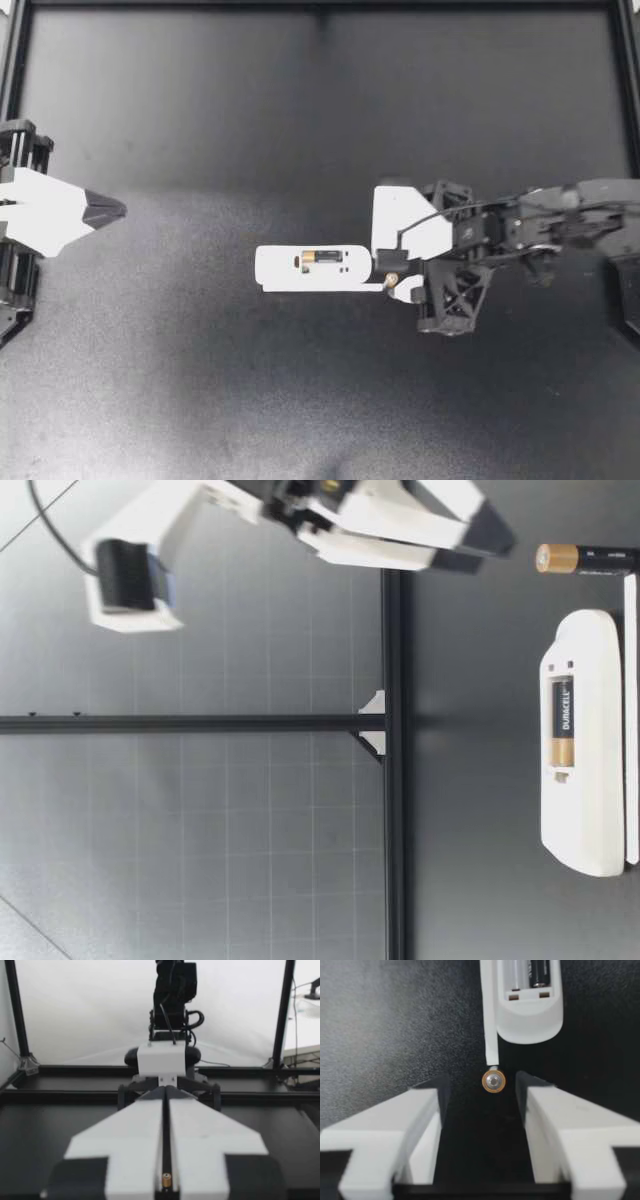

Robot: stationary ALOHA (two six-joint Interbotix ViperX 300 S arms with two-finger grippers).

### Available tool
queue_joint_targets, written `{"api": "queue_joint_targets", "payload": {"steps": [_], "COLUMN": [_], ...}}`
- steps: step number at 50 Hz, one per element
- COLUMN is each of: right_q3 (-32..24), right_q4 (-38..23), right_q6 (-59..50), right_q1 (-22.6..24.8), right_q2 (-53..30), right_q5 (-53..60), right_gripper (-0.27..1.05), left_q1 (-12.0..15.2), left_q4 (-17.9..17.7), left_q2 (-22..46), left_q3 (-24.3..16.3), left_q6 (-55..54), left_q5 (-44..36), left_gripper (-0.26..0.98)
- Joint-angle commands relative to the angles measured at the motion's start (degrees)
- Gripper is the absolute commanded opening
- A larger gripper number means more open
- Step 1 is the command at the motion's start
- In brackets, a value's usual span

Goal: Place the battery into the slot of the remote controller.

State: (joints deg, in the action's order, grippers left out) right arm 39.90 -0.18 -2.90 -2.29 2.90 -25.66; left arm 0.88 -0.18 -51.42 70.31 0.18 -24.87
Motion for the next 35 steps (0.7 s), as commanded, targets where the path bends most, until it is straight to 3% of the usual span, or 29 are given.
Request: {"api": "queue_joint_targets", "payload": {"steps": [1,22,35], "right_q3": [-1.58,-2.02,-2.20], "right_q4": [-0.18,-1.32,-2.20], "right_q6": [0.09,0.00,0.00], "right_q1": [-0.35,-0.35,-0.35], "right_q2": [-0.53,-4.22,-5.27], "right_q5": [0.26,0.62,0.62], "right_gripper": [0.52,0.50,0.40], "left_q1": [0.18,0.18,0.09], "left_q4": [0.00,0.00,0.00], "left_q2": [0.35,0.70,1.14], "left_q3": [-0.79,-0.79,-0.70], "left_q6": [-0.09,-0.26,-0.35], "left_q5": [-0.53,-0.53,-0.53], "left_gripper": [-0.15,-0.15,-0.15]}}
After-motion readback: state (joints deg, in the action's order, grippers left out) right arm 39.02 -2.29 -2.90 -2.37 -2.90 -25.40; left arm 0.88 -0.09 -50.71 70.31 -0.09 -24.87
